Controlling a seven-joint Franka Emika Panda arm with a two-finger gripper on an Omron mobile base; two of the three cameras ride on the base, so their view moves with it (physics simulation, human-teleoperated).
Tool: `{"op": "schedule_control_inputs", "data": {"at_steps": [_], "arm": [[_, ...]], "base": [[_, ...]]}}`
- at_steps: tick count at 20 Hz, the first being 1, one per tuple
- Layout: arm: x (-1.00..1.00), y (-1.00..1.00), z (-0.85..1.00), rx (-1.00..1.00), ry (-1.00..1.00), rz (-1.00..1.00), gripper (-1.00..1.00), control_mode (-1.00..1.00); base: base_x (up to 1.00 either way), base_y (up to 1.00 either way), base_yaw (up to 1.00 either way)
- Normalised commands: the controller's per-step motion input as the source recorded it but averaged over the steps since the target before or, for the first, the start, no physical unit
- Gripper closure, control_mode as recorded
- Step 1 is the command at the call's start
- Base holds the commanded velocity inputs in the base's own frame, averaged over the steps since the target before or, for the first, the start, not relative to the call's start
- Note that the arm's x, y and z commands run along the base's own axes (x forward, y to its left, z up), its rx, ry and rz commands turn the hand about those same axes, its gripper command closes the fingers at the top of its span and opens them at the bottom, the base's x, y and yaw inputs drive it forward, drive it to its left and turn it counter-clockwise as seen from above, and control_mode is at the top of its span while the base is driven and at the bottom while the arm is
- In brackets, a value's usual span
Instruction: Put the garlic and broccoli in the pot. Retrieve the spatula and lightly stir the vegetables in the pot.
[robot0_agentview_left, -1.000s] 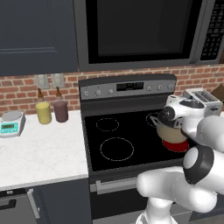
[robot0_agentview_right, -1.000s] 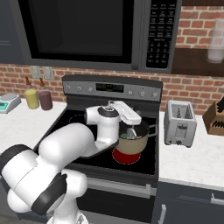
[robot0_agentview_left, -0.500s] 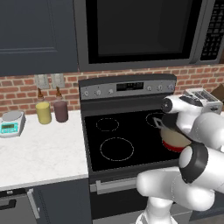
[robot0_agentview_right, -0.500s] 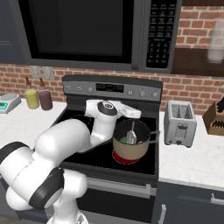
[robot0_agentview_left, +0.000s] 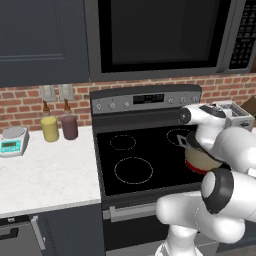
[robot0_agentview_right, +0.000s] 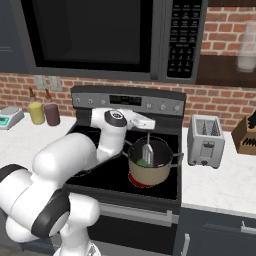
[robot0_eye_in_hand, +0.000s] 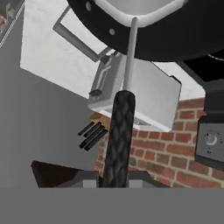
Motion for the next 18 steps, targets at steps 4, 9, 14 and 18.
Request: {"op": "schedule_control_inputs", "data": {"at_steps": [4,9,14,18], "arm": [[0.45,0.11,-0.22,0.00,-0.28,-0.11,1.00,-1.00],[0.40,0.00,-0.38,0.00,-0.16,-0.14,1.00,-1.00],[0.06,-0.02,-0.29,0.00,0.00,-0.12,1.00,-1.00],[0.05,-0.10,-0.29,0.00,0.00,-0.07,1.00,-1.00]], "base": [[0.00,0.00,0.00],[0.00,0.00,0.00],[0.00,0.00,0.00],[0.00,0.00,0.00]]}}
